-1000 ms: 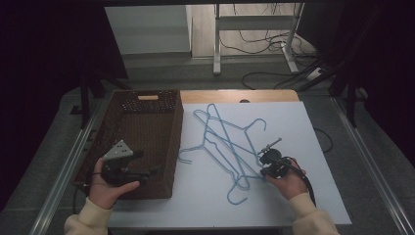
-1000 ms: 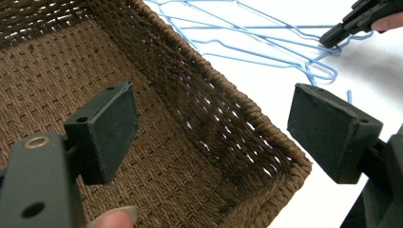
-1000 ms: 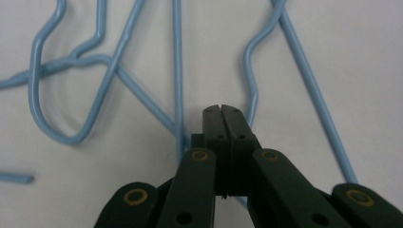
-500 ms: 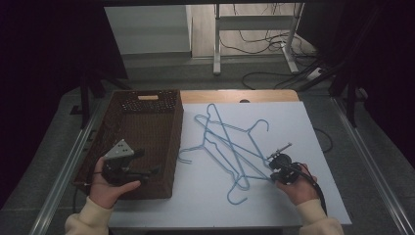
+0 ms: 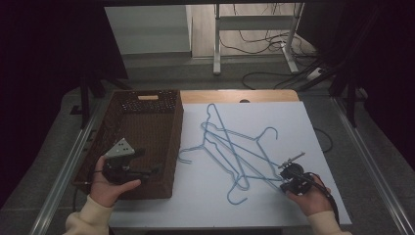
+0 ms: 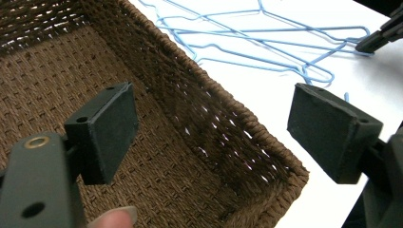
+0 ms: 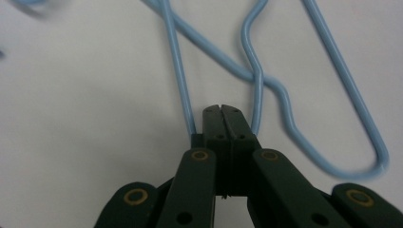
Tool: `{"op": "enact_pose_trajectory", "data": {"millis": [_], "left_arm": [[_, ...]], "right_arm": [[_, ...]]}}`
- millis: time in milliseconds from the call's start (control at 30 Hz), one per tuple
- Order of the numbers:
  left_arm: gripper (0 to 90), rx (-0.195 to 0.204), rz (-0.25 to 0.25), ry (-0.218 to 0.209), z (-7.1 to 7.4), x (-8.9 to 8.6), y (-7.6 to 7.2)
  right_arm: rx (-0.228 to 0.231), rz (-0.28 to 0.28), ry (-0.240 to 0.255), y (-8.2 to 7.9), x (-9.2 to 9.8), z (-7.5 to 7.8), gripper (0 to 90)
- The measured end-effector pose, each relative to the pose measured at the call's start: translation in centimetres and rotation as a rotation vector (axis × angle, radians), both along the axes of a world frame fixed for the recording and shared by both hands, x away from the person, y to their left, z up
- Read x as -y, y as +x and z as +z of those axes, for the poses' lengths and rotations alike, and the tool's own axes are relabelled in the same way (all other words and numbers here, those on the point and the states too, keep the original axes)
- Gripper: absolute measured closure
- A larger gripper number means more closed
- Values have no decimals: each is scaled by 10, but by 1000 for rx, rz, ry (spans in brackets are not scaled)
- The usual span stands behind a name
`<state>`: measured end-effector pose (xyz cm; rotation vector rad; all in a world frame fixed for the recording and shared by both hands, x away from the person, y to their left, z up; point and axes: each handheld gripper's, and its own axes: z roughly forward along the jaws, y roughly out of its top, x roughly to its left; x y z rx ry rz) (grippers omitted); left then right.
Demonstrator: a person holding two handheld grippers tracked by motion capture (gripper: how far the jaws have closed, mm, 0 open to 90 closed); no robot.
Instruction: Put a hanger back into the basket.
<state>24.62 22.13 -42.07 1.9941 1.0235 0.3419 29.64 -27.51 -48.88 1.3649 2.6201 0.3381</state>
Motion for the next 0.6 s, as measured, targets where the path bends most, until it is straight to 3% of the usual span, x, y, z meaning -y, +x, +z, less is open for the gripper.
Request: {"op": "enact_pose_trajectory", "data": {"millis": [333,467,600], "left_arm": [[173,3,-3,2,1,1,0],[173,4,2,3,1,1,0],[173,5,3,2,2,1,-1]], "right_arm": [[-5,-24,-9,-11,16,2,899],[39,5,33,-6,8,8,899],[98,53,81,8,-10,15,899]]}}
